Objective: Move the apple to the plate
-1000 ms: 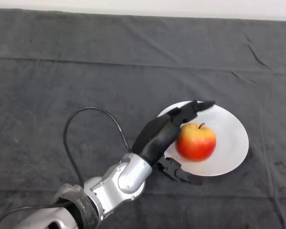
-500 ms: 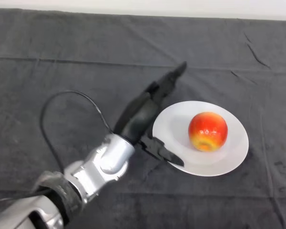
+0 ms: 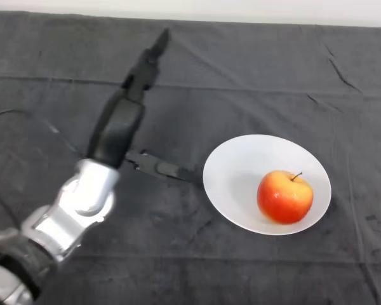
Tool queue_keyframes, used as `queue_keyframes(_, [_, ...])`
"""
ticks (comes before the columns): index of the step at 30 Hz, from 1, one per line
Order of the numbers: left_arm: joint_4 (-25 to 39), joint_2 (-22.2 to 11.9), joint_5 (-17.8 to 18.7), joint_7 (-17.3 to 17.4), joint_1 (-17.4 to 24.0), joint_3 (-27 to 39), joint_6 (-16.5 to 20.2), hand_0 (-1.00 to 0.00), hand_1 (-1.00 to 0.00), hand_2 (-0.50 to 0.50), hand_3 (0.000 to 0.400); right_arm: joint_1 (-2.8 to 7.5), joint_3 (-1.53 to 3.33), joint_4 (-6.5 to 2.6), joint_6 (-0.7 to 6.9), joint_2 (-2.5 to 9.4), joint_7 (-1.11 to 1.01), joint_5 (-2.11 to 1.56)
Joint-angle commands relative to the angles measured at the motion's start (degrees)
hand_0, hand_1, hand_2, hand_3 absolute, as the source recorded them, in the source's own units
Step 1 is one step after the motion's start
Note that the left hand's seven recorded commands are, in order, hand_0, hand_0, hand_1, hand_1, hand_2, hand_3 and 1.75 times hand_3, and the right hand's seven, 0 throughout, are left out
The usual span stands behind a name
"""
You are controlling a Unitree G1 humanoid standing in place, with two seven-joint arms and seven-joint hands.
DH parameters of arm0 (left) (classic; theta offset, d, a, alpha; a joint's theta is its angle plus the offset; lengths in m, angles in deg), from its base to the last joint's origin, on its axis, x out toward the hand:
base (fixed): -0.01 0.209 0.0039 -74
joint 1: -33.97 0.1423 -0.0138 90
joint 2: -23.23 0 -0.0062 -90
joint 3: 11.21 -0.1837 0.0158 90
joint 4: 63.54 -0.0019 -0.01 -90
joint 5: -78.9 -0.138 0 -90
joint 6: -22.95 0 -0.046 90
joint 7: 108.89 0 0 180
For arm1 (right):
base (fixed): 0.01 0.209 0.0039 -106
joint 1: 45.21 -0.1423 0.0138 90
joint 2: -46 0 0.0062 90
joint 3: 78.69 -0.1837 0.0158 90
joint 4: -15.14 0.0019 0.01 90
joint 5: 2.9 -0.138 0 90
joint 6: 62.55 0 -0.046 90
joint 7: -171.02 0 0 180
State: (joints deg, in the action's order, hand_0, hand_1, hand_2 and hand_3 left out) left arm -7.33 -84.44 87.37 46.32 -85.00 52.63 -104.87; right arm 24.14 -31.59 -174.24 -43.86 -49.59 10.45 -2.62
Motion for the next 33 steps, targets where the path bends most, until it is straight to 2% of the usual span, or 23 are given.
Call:
queue_keyframes(1, [2.62, -2.97, 0.66, -1.1, 2.32, 2.45, -1.24, 0.0, 0.0, 0.0, 0.0, 2.66, -0.27, -3.81, 3.62, 7.53, -0.08, -0.01])
queue_keyframes(12, [-0.67, -5.08, 3.17, -2.56, 7.85, 12.45, -3.77, 0.0, 0.0, 0.0, 0.0, 2.67, -0.21, -3.76, 3.66, 7.54, -0.09, -0.06])
queue_keyframes(18, [-3.65, -7.55, 7.94, -0.55, 10.51, 19.27, -5.14, 0.0, 0.0, 0.0, 0.0, 2.67, -0.19, -3.76, 3.66, 7.55, -0.09, -0.09])
queue_keyframes(22, [-5.78, -8.73, 10.12, -0.18, 10.94, 23.49, -5.03, 0.0, 0.0, 0.0, 0.0, 2.66, -0.18, -3.77, 3.65, 7.54, -0.09, -0.1])
queue_keyframes(27, [-9.52, -8.71, 10.89, -1.06, 10.57, 27.71, -5.63, 0.0, 0.0, 0.0, 0.0, 2.66, -0.17, -3.79, 3.64, 7.54, -0.09, -0.11])
queue_keyframes(33, [-14.11, -9.9, 12.78, -0.12, 9.26, 32.48, -5.65, 0.0, 0.0, 0.0, 0.0, 2.65, -0.18, -3.83, 3.61, 7.53, -0.09, -0.11])
